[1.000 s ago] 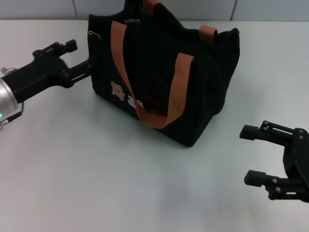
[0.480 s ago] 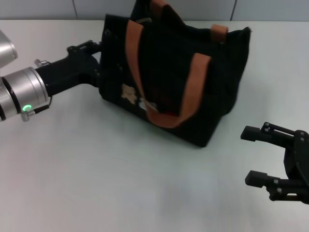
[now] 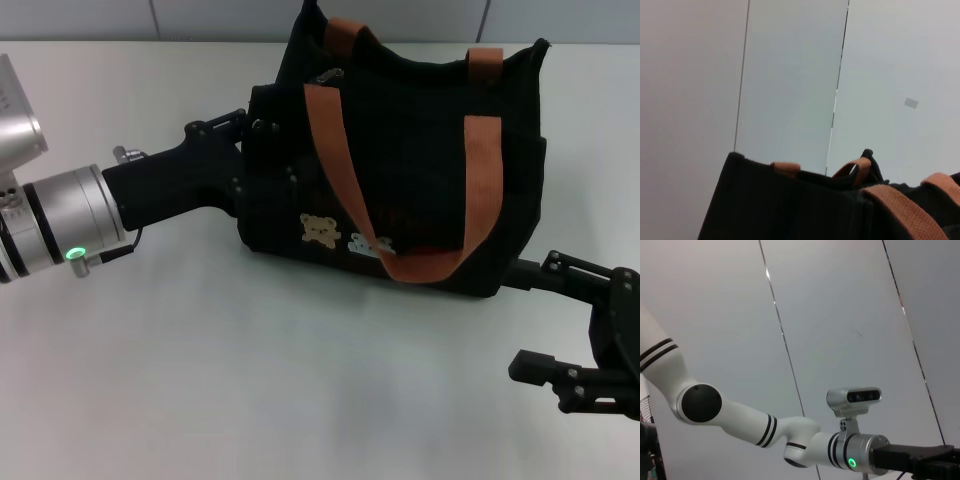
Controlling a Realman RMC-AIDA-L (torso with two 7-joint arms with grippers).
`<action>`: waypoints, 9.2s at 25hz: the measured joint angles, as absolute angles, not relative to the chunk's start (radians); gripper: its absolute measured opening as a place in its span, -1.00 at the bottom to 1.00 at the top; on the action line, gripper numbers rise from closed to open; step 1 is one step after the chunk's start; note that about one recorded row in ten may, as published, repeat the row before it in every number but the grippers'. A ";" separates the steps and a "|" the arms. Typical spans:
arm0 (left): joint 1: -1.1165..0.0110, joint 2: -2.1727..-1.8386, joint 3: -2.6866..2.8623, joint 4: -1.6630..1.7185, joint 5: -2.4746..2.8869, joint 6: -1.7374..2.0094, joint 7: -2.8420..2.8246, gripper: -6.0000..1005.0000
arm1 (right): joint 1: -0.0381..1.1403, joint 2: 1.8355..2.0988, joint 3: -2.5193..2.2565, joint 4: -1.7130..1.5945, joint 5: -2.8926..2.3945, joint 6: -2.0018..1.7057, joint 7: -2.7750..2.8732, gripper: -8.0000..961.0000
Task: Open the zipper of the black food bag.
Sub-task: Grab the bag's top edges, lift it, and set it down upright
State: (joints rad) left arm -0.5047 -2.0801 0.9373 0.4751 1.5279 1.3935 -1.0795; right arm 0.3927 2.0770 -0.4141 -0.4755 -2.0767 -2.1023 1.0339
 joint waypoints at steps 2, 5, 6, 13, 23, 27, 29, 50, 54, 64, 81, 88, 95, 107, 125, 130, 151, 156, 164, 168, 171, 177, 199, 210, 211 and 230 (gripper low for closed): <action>-0.495 -2.080 0.945 0.466 1.523 1.391 -1.076 0.48 | 0.393 2.077 -0.414 -0.475 -2.072 -2.102 1.034 0.74; -0.478 -2.080 0.947 0.454 1.523 1.384 -1.062 0.48 | 0.394 2.077 -0.414 -0.475 -2.071 -2.102 1.034 0.74; -0.471 -2.080 0.947 0.451 1.524 1.379 -1.055 0.48 | 0.395 2.077 -0.414 -0.475 -2.071 -2.102 1.034 0.74; -0.438 -2.080 0.940 0.428 1.521 1.357 -0.997 0.48 | 0.412 2.077 -0.414 -0.466 -2.069 -2.096 1.034 0.74; -0.468 -2.081 0.944 0.316 1.441 1.315 -0.867 0.32 | 0.431 2.077 -0.414 -0.462 -2.067 -2.093 1.034 0.74; -0.481 -2.080 0.946 0.304 1.430 1.310 -0.856 0.26 | 0.431 2.077 -0.414 -0.462 -2.056 -2.093 1.034 0.74; -0.483 -2.080 0.946 0.301 1.430 1.307 -0.856 0.22 | 0.430 2.077 -0.414 -0.462 -2.054 -2.092 1.034 0.74; -0.491 -2.080 0.936 0.282 1.421 1.301 -0.870 -0.76 | 0.433 2.077 -0.414 -0.462 -2.040 -2.075 1.034 0.74; -0.489 -2.080 0.939 0.280 1.417 1.300 -0.868 -0.76 | 0.432 2.077 -0.414 -0.462 -2.040 -2.074 1.034 0.74; -0.486 -2.076 0.939 0.283 1.418 1.311 -0.872 -0.77 | 0.430 2.077 -0.414 -0.462 -2.037 -2.063 1.034 0.74; -0.342 -2.058 0.938 0.709 1.432 1.413 -1.054 -0.77 | 0.411 2.077 -0.364 -0.462 -2.025 -2.064 1.034 0.74; -0.331 -2.055 0.929 0.998 1.553 1.421 -1.173 -0.77 | 0.406 2.077 -0.236 -0.407 -2.025 -2.053 1.034 0.74; -0.309 -2.068 1.016 1.365 1.617 1.443 -1.274 -0.77 | 0.415 2.079 -0.053 -0.249 -2.025 -1.910 1.033 0.74; -0.292 -2.070 1.191 1.436 1.635 1.442 -1.222 -0.77 | 0.425 2.083 -0.002 -0.130 -2.001 -1.740 1.050 0.74; -0.262 -2.072 1.236 1.454 1.627 1.433 -1.206 -0.78 | 0.546 2.085 -0.170 -0.031 -1.999 -1.513 1.083 0.73; -0.262 -2.074 1.239 1.457 1.622 1.433 -1.204 -0.78 | 0.542 2.087 -0.193 0.036 -1.999 -1.510 1.037 0.73; -0.240 -2.074 1.272 1.441 1.584 1.430 -1.141 -0.78 | 0.486 2.085 -0.186 -0.047 -1.968 -1.661 1.008 0.73; -0.239 -2.074 1.272 1.432 1.584 1.429 -1.139 -0.78 | 0.477 2.083 -0.159 -0.073 -1.926 -1.679 0.955 0.73; -0.238 -2.074 1.274 1.416 1.584 1.429 -1.129 -0.78 | 0.470 2.082 -0.145 -0.106 -1.892 -1.723 0.822 0.72; -0.238 -2.074 1.274 1.411 1.584 1.427 -1.129 -0.78 | 0.447 2.081 -0.149 -0.147 -1.859 -1.774 0.771 0.72; -0.237 -2.074 1.273 1.409 1.580 1.422 -1.129 -0.78 | 0.434 2.080 -0.165 -0.201 -1.864 -1.787 0.763 0.72; -0.240 -2.074 1.287 1.407 1.575 1.420 -1.129 -0.78 | 0.452 2.079 -0.193 -0.236 -1.868 -1.789 0.753 0.70; -0.248 -2.074 1.305 1.394 1.573 1.416 -1.129 -0.78 | 0.610 2.081 -0.393 -0.233 -1.871 -1.616 0.742 -0.44; -0.252 -2.075 1.310 1.380 1.574 1.413 -1.112 -0.78 | 0.643 2.078 -0.467 -0.256 -1.871 -1.559 0.810 -0.48; -0.252 -2.075 1.310 1.380 1.574 1.413 -1.112 -0.78 | 0.643 2.078 -0.468 -0.256 -1.871 -1.559 0.810 -0.51; -0.255 -2.076 1.324 1.373 1.574 1.381 -1.103 -0.78 | 0.634 2.078 -0.469 -0.256 -1.872 -1.572 0.811 -0.78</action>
